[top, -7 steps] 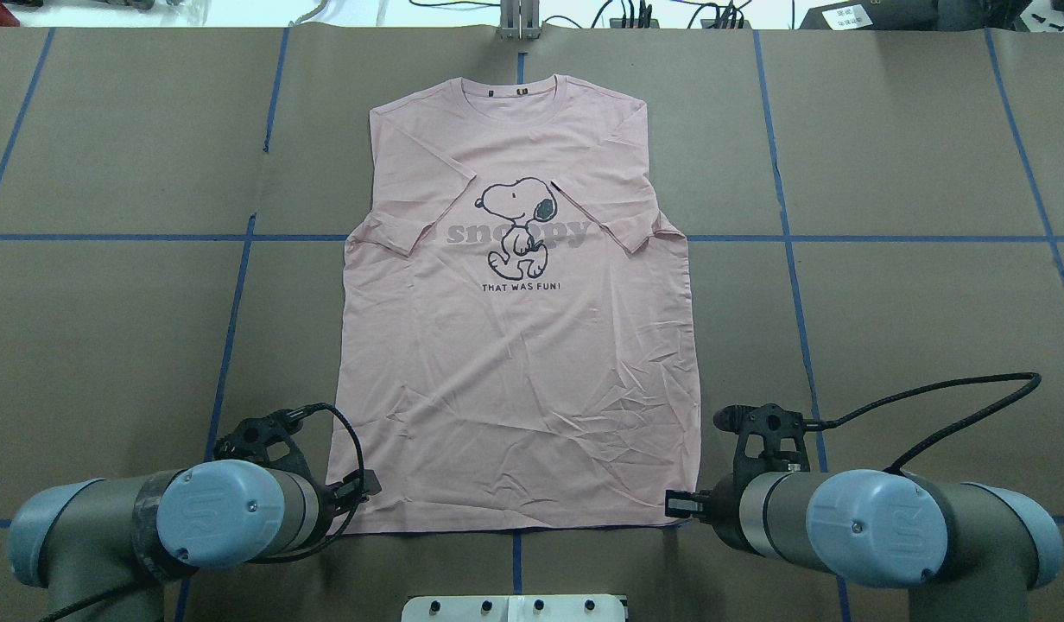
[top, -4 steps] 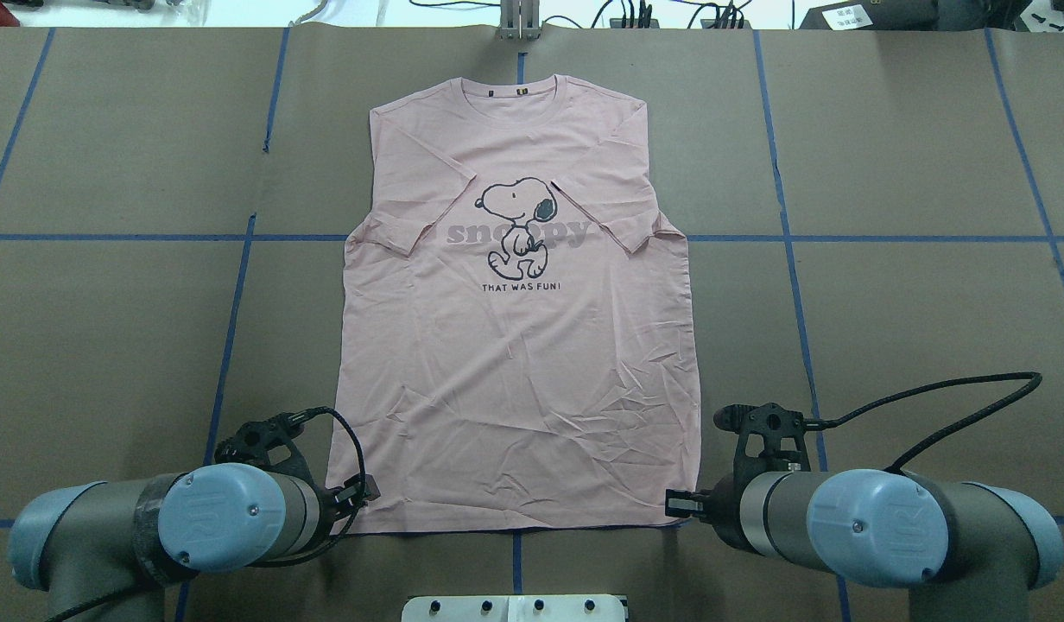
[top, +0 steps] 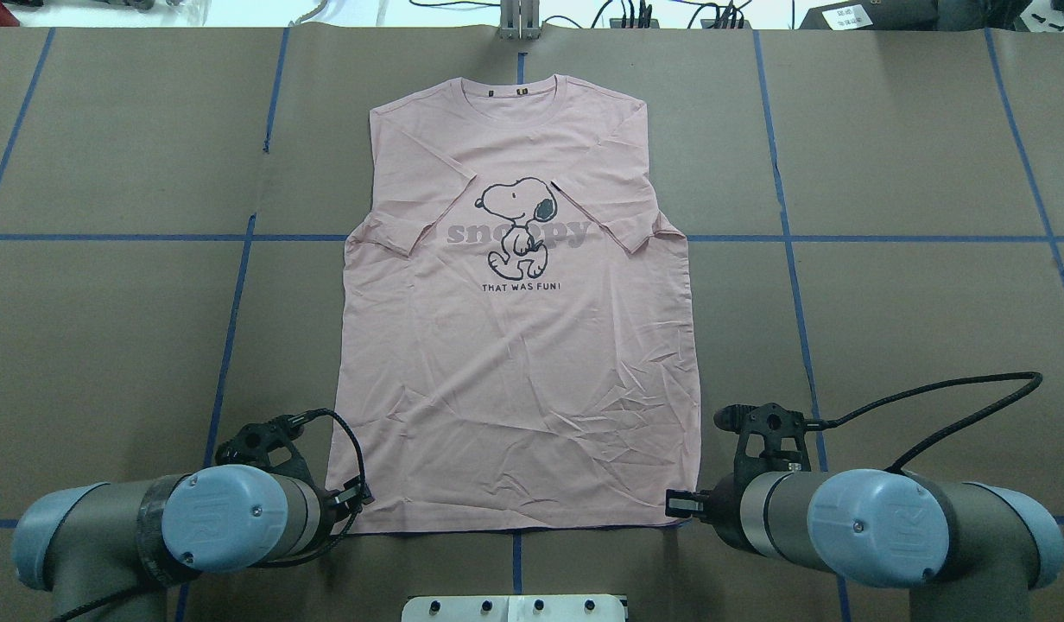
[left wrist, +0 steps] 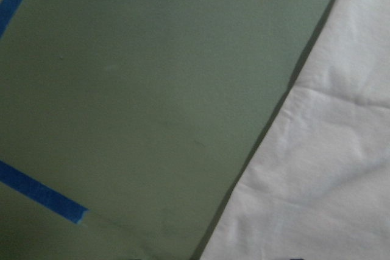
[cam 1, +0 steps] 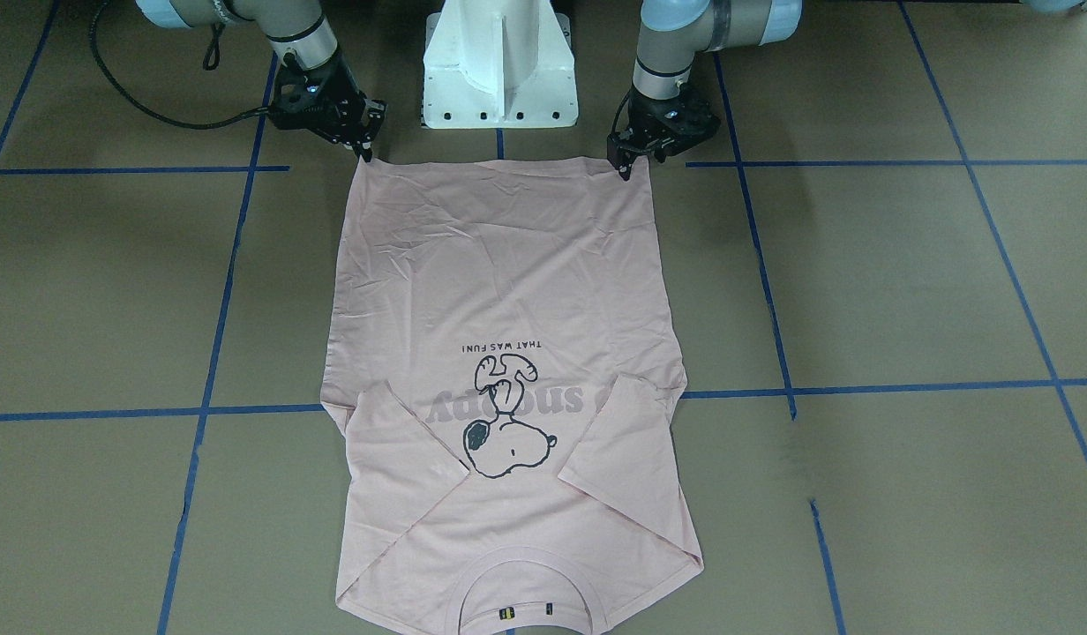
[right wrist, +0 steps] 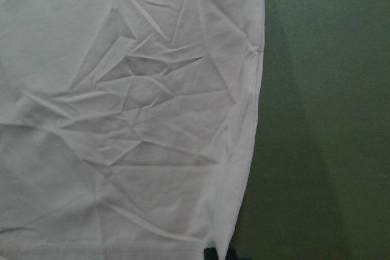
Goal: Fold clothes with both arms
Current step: 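Grasp both hem corners with the left and right grippers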
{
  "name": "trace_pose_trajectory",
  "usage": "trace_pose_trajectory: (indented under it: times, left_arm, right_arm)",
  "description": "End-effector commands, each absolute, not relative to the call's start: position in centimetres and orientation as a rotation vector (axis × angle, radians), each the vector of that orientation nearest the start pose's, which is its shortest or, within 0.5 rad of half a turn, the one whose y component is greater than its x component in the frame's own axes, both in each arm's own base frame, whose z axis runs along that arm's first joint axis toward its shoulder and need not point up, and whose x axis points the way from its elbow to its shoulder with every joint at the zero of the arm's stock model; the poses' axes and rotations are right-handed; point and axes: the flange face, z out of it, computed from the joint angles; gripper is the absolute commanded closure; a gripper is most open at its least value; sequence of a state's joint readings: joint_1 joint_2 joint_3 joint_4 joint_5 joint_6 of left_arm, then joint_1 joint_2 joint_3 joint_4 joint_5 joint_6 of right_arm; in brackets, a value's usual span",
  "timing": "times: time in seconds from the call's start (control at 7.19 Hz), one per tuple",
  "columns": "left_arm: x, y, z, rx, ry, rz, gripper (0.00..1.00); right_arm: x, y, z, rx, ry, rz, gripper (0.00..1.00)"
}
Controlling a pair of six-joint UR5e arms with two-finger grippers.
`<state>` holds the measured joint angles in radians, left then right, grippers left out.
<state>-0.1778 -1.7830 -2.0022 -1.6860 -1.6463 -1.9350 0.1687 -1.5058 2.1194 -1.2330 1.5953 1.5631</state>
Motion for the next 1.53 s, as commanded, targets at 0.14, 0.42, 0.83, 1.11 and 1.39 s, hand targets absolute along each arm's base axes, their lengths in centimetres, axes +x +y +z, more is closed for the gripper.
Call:
trace_pose_trajectory:
  times: [0.14, 0.42, 0.83, 1.11, 1.39]
  left_arm:
    - [51.3, -21.9, 34.5, -0.144, 0.758, -0.486, 1.0]
    - [51.1, -21.9, 34.0, -0.145, 0.769, -0.48, 1.0]
    - [50.2, -21.7, 32.4, -0.147, 0.794, -0.474, 1.0]
    - [48.9, -21.5, 31.0, -0.146, 0.797, -0.472, 1.0]
    - [47.2, -21.3, 29.3, -0.146, 0.831, -0.467, 1.0]
  right_arm:
    - [-45.8, -21.1, 33.7, 0.061, -0.95, 0.137, 1.0]
    - [-45.7, -21.1, 33.7, 0.061, -0.953, 0.138, 1.0]
    - [-45.1, -21.4, 33.0, 0.064, -0.967, 0.133, 1.0]
    - [-43.2, -22.1, 32.3, 0.01, -0.987, 0.124, 1.0]
    - [-40.0, -21.5, 31.3, -0.06, -1.014, 0.097, 1.0]
